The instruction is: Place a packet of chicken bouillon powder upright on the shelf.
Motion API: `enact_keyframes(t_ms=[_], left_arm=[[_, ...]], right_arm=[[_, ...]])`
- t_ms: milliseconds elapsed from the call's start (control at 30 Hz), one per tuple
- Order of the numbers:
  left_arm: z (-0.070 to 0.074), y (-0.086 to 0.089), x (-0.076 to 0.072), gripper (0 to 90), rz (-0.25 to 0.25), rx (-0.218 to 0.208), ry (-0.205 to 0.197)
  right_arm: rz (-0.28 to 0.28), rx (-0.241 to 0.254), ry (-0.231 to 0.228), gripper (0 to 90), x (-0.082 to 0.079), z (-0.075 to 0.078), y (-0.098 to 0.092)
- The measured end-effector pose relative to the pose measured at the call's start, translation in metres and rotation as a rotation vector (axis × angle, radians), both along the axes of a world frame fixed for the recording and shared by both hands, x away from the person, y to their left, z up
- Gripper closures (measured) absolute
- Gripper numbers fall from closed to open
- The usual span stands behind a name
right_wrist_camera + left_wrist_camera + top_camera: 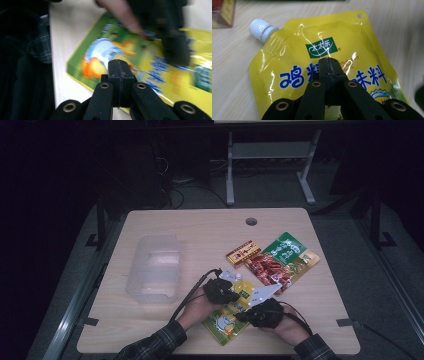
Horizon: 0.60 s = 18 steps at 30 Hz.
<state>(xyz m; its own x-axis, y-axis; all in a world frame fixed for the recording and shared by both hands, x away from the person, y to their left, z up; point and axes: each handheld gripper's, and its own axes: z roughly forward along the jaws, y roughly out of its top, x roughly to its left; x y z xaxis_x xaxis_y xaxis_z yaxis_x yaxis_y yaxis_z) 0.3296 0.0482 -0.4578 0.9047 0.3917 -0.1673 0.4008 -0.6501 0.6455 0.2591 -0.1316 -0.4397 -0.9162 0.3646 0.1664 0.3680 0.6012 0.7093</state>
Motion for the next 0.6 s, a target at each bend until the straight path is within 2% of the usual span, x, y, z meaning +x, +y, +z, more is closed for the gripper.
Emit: enact_keyframes(t_ms=[167, 233, 400, 500, 533, 567, 600], left_arm=[[0.001, -0.005, -0.003, 89.9, -0.022, -0.01, -0.017], [0.004, 0.0, -0.003, 89.9, -0.02, -0.029, -0.004], [0.018, 0.019, -0.003, 89.6, 0.025, -0.063, -0.015], [0.019, 0.029, -0.004, 78.9, 0.047, -0.054, -0.009], [0.019, 0.031, -0.004, 75.2, 0.057, -0.051, -0.02], [0.019, 0.034, -0.003, 70.1, 0.055, -0.03, -0.032], [0.017, 0.034, -0.004, 66.0, 0.074, -0.041, -0.023]], right_arm=[[-0.095, 0.003, -0.025, 89.9, 0.007, 0.003, -0.027], [-0.135, 0.006, -0.028, 89.6, 0.009, 0.004, -0.037], [-0.22, 0.006, -0.028, 74.3, 0.01, 0.003, -0.057], [-0.259, 0.007, -0.029, 63.4, 0.009, 0.001, -0.067], [-0.267, 0.011, -0.029, 59.8, 0.008, 0.001, -0.07], [-0.283, 0.013, -0.034, 55.4, 0.007, 0.001, -0.072], [-0.293, 0.014, -0.032, 52.0, 0.006, 0.001, -0.074]])
